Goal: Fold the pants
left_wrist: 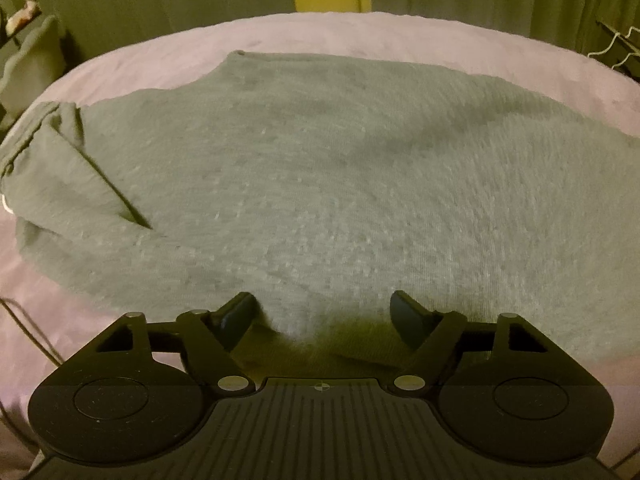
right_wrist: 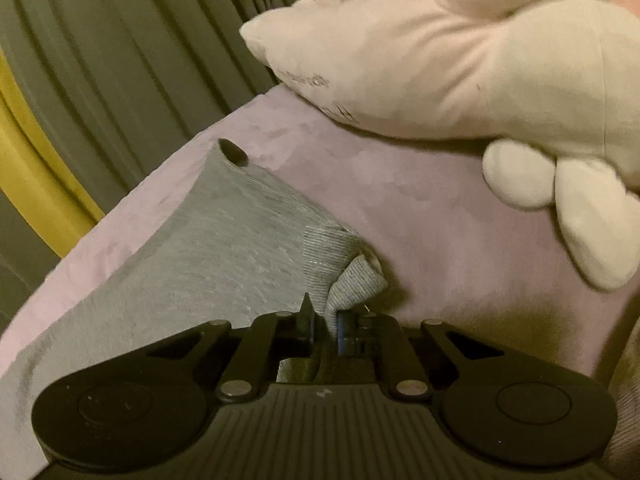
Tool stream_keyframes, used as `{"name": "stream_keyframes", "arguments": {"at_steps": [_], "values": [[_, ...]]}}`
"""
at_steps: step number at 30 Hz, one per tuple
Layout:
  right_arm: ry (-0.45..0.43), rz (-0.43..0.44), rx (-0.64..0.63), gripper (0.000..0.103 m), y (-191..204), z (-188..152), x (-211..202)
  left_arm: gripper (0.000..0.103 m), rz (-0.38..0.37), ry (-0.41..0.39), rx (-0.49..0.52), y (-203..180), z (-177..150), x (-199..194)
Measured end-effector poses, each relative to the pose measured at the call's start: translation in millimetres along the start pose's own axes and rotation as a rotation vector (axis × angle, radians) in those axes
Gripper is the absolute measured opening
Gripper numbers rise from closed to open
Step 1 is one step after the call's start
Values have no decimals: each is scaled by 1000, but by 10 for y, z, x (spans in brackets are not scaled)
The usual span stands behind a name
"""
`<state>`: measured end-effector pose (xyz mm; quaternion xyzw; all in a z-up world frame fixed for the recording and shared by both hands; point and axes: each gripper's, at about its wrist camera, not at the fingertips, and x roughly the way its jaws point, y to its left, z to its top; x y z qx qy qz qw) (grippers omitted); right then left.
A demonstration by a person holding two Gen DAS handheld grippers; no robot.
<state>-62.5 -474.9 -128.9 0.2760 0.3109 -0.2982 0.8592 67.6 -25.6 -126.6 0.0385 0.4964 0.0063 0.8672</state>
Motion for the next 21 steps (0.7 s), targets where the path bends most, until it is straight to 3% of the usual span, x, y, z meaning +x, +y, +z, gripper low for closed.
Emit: {"name": "stream_keyframes", "arguments": {"at_steps": [6,10,13,16,19,21], "values": [[-89,-39,-247,9,575,59,-303,80,-11,-79,-52,290,87,-329],[-176,41,-572,9,1508,-127,-551,85,3,-168,-84,544,174,-614],[-180,167,-861,9,2272,-628,-648,88,44,-230,-114,766,206,-763],[-109,315,-1108,9,2811,-1330,-674,88,113,-261,-117,983,205,-802],[-15,407,-1261,9,3020,-1968,-647,88,162,-249,-127,1149,185,-734],[11,440,-1319,15,3024,-2224,-660,88,140,-230,-140,1212,164,-692]]}}
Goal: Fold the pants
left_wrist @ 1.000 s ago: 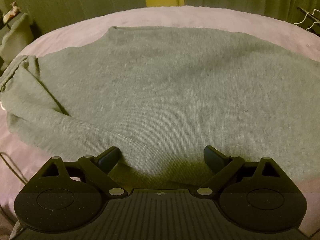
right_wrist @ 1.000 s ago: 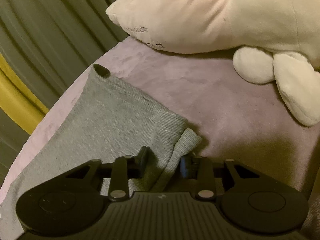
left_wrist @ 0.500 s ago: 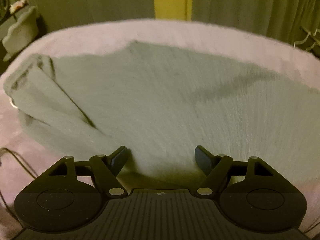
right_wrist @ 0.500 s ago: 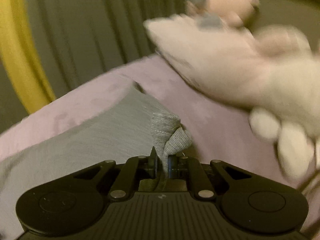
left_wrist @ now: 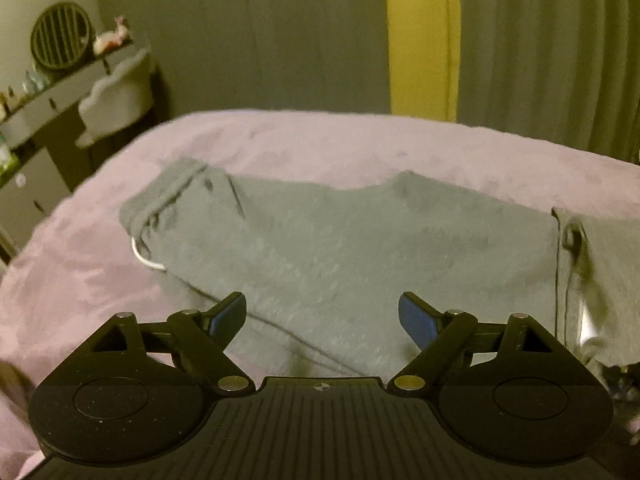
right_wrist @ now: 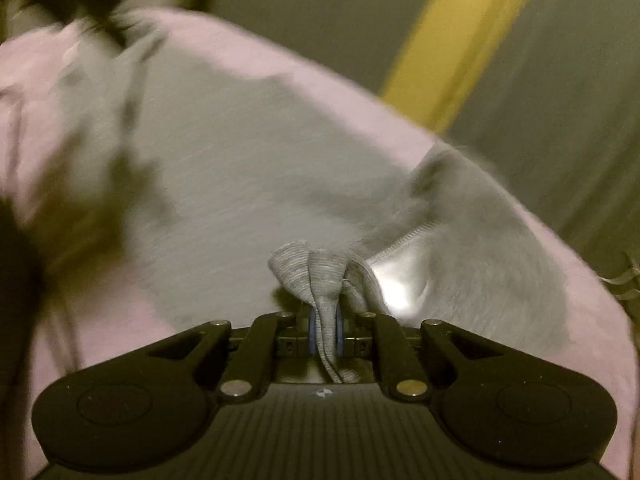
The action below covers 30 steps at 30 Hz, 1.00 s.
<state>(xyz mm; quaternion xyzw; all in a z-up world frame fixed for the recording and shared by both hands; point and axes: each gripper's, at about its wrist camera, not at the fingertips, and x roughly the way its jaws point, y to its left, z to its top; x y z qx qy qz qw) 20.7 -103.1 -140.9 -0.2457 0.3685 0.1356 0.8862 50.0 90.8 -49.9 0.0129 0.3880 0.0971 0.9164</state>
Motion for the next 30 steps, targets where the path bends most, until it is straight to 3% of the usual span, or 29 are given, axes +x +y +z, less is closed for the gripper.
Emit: {"name": "stream_keyframes", "arguments": {"at_steps": [3,6,7,11,15,17,21,25,27,30], "values": [[-22,0,-68,40,112,-96,-72,88,-63,32,-16,-35,-41,88],[-100,15,20,69,-102,-162,-333,88,-142,56,-11,-191,-140,138],[-130,15,59,72,-201,-195,-434,89,-170,61,0,-283,-173,143],[-198,37,312,72,-601,-326,-716,90,-277,81,83,-718,-291,169],[-201,91,584,72,-882,-575,-748,91,-337,76,152,-1112,-345,207],[-184,82,649,72,-936,-694,-709,91,-349,71,191,-1255,-386,259],[-181,94,773,72,-1078,-863,-744,90,-331,137,210,-1433,-437,438],[-176,129,872,72,-1199,-1028,-677,90,-425,137,157,-1400,-428,380],[-170,156,931,72,-1222,-1108,-669,90,-451,127,178,-1442,-436,395],[-171,181,996,73,-1233,-1206,-658,83,-513,191,206,-1578,-470,484]]}}
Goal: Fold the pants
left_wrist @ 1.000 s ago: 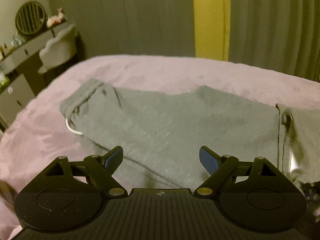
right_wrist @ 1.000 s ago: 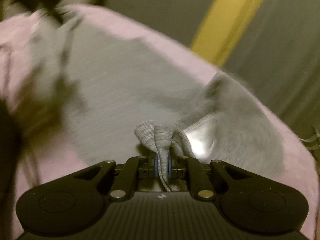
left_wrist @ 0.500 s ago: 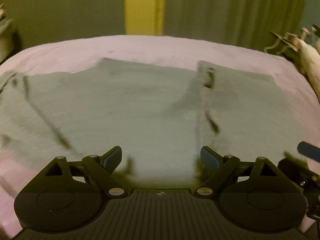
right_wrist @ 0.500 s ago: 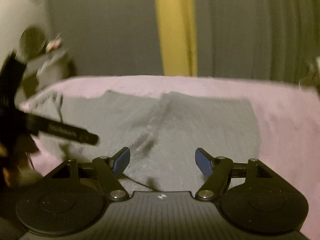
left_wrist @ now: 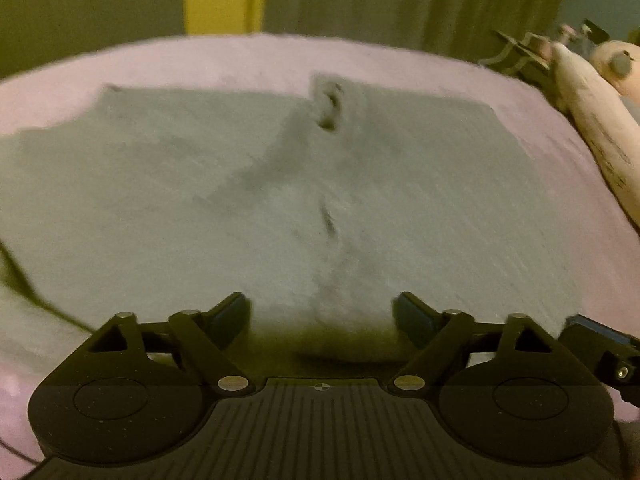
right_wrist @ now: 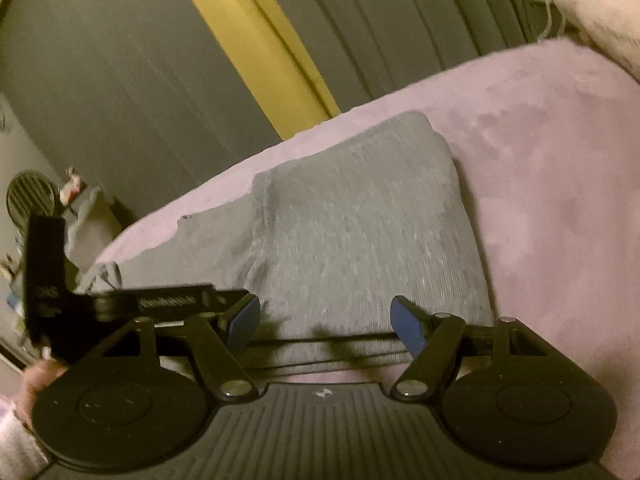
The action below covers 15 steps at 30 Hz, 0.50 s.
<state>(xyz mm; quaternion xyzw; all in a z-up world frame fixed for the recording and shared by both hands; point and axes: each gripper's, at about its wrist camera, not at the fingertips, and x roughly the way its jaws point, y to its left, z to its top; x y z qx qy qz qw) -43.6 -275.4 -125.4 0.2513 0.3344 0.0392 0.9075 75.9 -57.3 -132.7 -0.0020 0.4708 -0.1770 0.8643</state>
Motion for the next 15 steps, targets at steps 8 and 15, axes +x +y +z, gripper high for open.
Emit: {"name": "stream_keyframes", "arguments": {"at_steps": [8,15], "values": [[-3,43,214,75,-247,-48,-70,22,-46,-12,-31,31,104,66],[-7,69,507,74,-615,-111,12,19,-71,-36,-62,12,146,-13]]}}
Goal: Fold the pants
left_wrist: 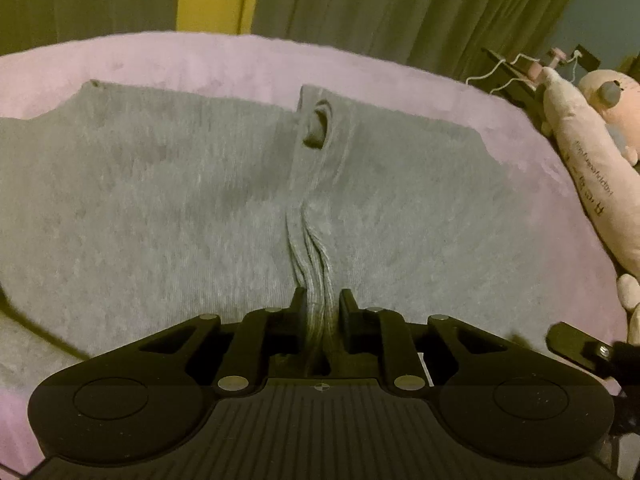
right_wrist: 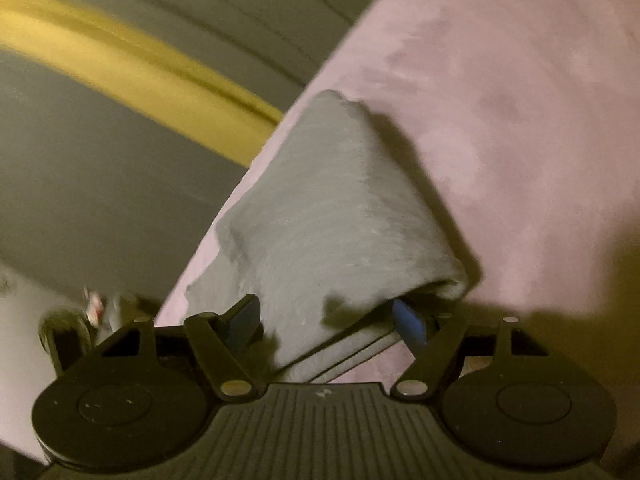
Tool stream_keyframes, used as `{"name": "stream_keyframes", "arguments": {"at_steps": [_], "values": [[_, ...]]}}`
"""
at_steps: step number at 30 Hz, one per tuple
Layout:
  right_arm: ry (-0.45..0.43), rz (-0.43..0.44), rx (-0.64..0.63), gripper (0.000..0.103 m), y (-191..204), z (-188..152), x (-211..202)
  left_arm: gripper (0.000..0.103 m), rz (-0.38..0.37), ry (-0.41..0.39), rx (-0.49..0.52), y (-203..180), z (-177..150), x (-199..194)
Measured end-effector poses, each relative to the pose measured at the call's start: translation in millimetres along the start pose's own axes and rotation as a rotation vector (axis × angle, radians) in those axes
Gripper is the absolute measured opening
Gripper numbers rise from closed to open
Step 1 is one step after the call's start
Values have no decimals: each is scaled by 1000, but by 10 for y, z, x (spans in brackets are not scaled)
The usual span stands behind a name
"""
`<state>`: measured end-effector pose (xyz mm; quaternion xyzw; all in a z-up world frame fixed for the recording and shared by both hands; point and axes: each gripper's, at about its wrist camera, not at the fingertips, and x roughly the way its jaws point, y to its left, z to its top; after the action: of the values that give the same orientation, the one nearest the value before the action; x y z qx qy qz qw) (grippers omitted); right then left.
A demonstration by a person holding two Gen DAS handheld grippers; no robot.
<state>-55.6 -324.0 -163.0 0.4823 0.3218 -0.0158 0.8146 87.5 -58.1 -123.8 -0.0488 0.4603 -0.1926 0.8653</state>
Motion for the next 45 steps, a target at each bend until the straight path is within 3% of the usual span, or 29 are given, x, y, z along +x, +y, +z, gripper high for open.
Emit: {"name": "stream_keyframes", "arguments": {"at_steps": [5,8,12,17,25,28,33,35,37,39,42,45], "values": [[-31,-2,142,73,-210,64,26,19,-22,-19,-29,72,-10,-129],[-46,11,196,68,-235,94,69,19,-21,-17,-44,85,2,-122],[-54,-28,236,29,-258,126,156,19,-24,-13,-54,94,15,-148],[-15,-10,233,29,-232,113,33,19,-34,-12,-87,133,80,-166],[47,74,323,48,-252,78,245,19,-38,-22,-105,102,104,-220],[34,84,350,54,-248,82,303,19,-38,-29,-102,96,133,-255],[-34,41,357,54,-291,144,323,19,-45,-43,-104,101,133,-295],[-75,35,410,49,-418,173,293,19,-53,-26,-108,108,116,-260],[-84,13,453,30,-515,184,287,18,-41,-16,-104,101,100,-229],[-91,-21,430,19,-499,176,278,18,-30,-17,-95,96,92,-233],[-90,-65,323,14,-340,170,267,18,-17,-48,-83,109,122,-343],[-65,-40,286,12,-190,179,248,18,22,-120,-38,140,141,-590]]}}
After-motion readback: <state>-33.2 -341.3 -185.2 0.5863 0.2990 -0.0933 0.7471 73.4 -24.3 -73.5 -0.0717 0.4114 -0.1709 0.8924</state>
